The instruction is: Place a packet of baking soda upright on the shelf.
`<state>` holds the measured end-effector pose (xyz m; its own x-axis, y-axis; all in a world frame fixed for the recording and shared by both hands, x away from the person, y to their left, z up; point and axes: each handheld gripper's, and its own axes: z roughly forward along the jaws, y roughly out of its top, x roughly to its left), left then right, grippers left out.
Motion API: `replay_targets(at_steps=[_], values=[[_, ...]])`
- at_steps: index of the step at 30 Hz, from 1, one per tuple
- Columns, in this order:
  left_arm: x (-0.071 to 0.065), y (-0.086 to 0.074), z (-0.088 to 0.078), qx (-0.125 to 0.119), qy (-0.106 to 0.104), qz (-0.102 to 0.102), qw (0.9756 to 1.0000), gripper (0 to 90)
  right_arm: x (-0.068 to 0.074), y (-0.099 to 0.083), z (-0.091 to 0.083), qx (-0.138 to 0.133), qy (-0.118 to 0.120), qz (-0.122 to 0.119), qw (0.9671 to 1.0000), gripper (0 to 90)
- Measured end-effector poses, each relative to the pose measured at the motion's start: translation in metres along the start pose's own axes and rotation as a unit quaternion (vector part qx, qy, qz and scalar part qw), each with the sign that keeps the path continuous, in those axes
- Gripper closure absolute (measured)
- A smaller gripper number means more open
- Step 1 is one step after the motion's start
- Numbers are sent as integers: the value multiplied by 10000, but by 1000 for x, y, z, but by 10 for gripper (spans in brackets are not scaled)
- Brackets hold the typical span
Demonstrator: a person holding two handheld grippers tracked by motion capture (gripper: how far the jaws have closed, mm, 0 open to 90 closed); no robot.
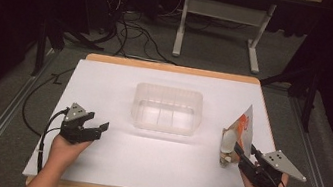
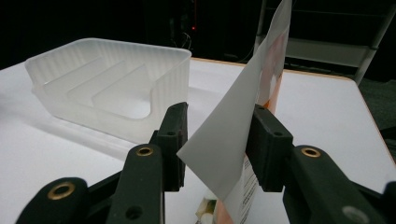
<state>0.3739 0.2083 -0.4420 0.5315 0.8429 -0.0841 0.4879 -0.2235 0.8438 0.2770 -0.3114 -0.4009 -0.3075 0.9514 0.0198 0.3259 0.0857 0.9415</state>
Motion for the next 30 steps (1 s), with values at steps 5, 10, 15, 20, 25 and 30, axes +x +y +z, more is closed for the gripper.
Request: replay_targets(at_steps=[5, 10, 15, 20, 25, 30], values=[[0, 0, 0, 13, -11, 19, 10000, 303, 3, -4, 4, 77, -16, -71, 9999, 615], [-1, 0, 0, 23, -17, 36, 10000, 303, 4, -8, 7, 122, -39, -75, 9999, 629], [-1, 0, 2, 35, -18, 54, 10000, 303, 1, -9, 13, 45, -139, 19, 9999, 715], [-2, 0, 2, 45, -26, 75, 10000, 303, -2, -8, 15, -69, -212, 119, 9997, 876], [-3, 0, 3, 53, -34, 90, 9999, 303, -6, -4, 14, -97, -303, 130, 9994, 900], [-4, 0, 3, 67, -40, 111, 9999, 304, -11, 0, 14, -151, -327, 120, 9993, 900]])
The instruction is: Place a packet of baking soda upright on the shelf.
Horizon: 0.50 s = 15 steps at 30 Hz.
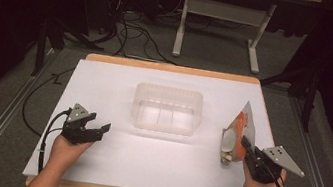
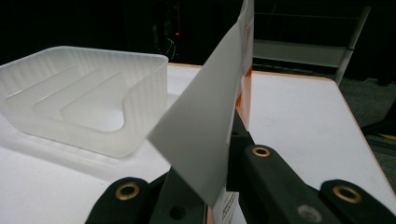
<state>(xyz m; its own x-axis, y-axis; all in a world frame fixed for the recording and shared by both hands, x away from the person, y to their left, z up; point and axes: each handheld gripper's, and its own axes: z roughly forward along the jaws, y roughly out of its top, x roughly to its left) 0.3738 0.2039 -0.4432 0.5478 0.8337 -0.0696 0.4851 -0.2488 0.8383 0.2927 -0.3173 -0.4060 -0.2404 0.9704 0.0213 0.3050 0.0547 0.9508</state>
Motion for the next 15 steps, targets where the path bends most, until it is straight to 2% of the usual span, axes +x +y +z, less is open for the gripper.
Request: replay_targets(at_steps=[12, 15], values=[[0, 0, 0, -5, -4, -4, 10000, 303, -5, 11, -8, -199, -45, 23, 9998, 900], [0, 0, 0, -5, -1, -7, 10000, 303, -5, 14, -12, -252, -63, -44, 9997, 900]])
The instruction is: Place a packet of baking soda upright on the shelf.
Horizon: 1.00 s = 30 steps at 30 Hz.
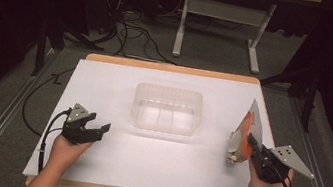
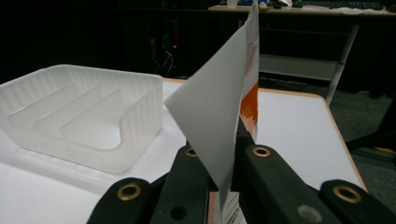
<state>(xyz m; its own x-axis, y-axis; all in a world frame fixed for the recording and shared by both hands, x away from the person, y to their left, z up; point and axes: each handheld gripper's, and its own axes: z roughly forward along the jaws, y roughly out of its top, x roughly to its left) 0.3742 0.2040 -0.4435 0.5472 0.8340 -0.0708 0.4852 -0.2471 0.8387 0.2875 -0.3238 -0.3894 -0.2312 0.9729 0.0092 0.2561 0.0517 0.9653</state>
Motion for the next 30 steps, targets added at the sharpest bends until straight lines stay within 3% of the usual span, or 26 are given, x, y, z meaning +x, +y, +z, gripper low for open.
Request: replay_targets(at_steps=[9, 17, 22, 30], values=[[0, 0, 0, -21, 1, -1, 10000, 303, 3, 8, -6, -140, 64, -133, 9998, 900], [0, 0, -1, -60, -20, 1, 10000, 301, 14, 23, -4, -287, 354, -159, 9988, 900], [1, 0, -3, -77, -20, -10, 10000, 300, 21, 40, 3, -355, 522, -128, 9979, 900], [1, 0, -5, -133, -44, -37, 9999, 300, 41, 78, 12, -613, 709, -331, 9951, 900]])
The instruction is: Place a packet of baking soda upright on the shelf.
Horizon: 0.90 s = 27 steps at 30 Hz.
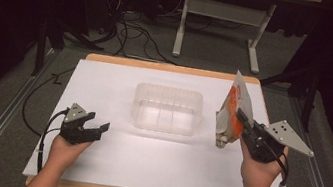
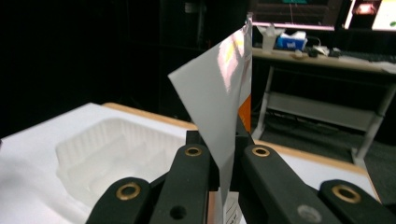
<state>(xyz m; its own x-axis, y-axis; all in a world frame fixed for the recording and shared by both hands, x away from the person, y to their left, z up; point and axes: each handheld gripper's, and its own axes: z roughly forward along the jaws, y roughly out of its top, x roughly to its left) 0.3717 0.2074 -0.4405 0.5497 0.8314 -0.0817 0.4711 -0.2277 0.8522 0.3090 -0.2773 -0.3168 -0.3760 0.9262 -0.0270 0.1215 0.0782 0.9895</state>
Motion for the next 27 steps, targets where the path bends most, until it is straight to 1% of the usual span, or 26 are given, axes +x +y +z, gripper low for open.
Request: replay_targets(at_steps=[1, 4, 6, 8, 9, 10, 11, 15, 23, 25, 27], values=[[0, 0, 0, 11, 2, 3, 10000, 300, 2, 5, 1, -32, 42, 34, 10000, 900], [0, 0, 0, 2, -15, 1, 10000, 300, 10, 20, 8, -117, 149, -71, 9998, 900], [0, 0, 0, -15, -28, 0, 10000, 300, 16, 27, 13, -108, 219, -89, 9997, 900], [0, 0, -1, -17, -29, -8, 10000, 300, 23, 33, 21, -98, 317, -144, 9993, 900], [0, 0, -1, -22, -23, -17, 10000, 299, 31, 36, 29, -82, 400, -172, 9990, 900], [0, 0, -1, -28, -16, -26, 10000, 299, 31, 36, 29, -82, 400, -172, 9990, 900], [0, 0, -1, -40, -12, -36, 10000, 299, 34, 37, 33, -88, 429, -161, 9989, 900], [-1, 0, -3, -74, -27, -50, 10000, 299, 51, 37, 54, -46, 612, -79, 9981, 900], [1, 0, -3, -120, -39, -93, 9999, 299, 85, 33, 89, 47, 892, -82, 9960, 900], [2, 0, -3, -128, -41, -102, 9999, 299, 95, 32, 99, 74, 957, -119, 9953, 900], [3, 1, -4, -143, -37, -111, 9998, 299, 100, 31, 106, 94, 1005, -107, 9948, 900]])
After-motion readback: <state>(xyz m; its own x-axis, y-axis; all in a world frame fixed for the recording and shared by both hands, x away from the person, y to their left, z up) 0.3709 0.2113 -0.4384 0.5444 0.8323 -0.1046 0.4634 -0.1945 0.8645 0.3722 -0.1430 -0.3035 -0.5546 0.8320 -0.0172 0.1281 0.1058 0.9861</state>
